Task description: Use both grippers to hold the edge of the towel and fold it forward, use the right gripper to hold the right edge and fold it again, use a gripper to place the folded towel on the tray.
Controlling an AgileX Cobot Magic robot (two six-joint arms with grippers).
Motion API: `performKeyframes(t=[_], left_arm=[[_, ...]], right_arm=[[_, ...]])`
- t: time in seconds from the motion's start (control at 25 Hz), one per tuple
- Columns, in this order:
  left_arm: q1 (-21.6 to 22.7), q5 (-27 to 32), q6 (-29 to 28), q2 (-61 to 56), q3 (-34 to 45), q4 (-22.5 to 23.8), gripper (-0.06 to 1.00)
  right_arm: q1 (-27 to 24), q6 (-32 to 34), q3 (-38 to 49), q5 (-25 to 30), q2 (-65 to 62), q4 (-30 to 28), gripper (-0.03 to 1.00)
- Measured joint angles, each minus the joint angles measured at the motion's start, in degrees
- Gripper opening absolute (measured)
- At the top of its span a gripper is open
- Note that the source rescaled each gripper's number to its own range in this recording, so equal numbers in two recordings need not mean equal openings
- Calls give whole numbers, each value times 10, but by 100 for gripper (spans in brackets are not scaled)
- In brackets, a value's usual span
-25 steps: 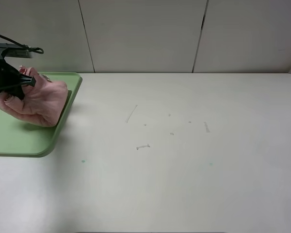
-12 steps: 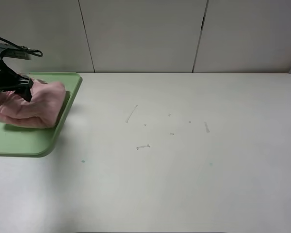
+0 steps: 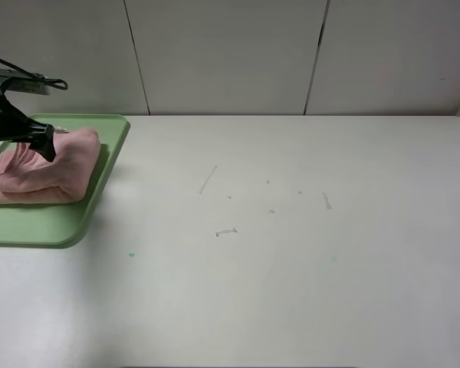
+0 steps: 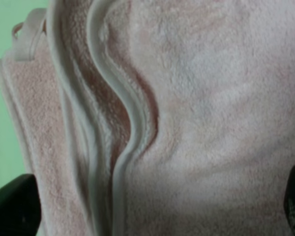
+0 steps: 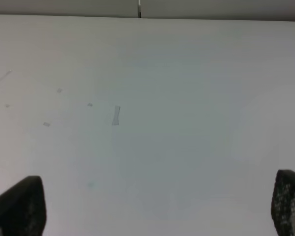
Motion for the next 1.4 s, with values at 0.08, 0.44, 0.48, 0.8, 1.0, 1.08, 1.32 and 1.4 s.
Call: performKeyframes(t=[0.08, 0.44, 0.48, 0.8, 1.0, 1.08, 1.32, 1.4], left_arm=[[0, 8, 0, 0, 0, -3, 100], [0, 63, 0, -38, 0, -24, 100], [0, 67, 0, -44, 0, -24, 100], [-11, 137, -4, -119, 0, -25, 100], [-27, 163, -12, -171, 44, -26, 100], [-27, 163, -13, -201, 83, -26, 100], [-27, 146, -13, -314, 185, -25, 100], [-27, 144, -13, -353, 214, -25, 100]], right_arm=[[0, 0, 0, 0, 0, 0, 100], [0, 0, 0, 0, 0, 0, 100], [0, 0, 0, 0, 0, 0, 100], [0, 0, 0, 0, 0, 0, 100], [0, 0, 0, 0, 0, 0, 100], [0, 0, 0, 0, 0, 0, 100], [0, 0, 0, 0, 0, 0, 100], [0, 0, 0, 0, 0, 0, 100]])
